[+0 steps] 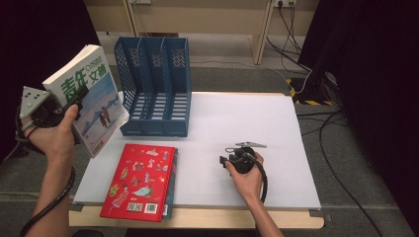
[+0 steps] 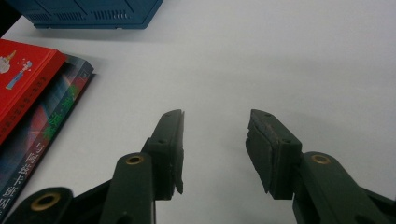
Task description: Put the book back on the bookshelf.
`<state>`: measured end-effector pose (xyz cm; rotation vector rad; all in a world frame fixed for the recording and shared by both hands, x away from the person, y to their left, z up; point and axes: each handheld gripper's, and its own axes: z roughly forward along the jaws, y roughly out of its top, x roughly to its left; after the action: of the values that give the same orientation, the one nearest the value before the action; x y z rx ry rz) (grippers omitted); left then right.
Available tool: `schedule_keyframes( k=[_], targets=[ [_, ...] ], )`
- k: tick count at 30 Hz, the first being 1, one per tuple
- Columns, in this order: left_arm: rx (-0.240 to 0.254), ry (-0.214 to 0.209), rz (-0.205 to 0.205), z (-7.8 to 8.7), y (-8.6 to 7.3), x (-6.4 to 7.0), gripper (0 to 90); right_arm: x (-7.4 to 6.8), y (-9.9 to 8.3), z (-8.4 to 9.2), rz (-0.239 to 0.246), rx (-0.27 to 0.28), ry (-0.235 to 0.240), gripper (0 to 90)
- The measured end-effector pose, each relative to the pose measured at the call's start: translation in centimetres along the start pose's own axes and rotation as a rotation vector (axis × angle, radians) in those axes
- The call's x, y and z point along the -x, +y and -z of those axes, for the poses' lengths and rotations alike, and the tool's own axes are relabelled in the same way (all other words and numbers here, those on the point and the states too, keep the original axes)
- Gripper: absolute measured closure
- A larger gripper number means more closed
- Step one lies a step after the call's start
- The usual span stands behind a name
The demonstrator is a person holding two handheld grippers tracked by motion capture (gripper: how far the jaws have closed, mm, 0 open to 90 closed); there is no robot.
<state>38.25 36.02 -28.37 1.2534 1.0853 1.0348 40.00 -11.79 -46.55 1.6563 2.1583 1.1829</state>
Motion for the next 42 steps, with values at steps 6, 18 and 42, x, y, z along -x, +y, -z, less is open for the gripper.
schedule_keyframes(
  k=[6,18,42],
  targets=[
    [-0.004,-0.005,0.000,-0.9,0.2,0.0,73.8,0.0,-0.1,-0.1,-0.003,-0.001,0.000,55.9],
    [-0.049,-0.024,-0.021,-3.1,0.4,0.2,73.8,0.2,-0.1,-0.1,0.002,0.002,-0.002,55.9],
    [-0.035,-0.009,-0.026,-9.7,1.8,0.1,73.7,0.5,-0.1,0.0,0.001,0.012,-0.005,55.9]
  ],
)
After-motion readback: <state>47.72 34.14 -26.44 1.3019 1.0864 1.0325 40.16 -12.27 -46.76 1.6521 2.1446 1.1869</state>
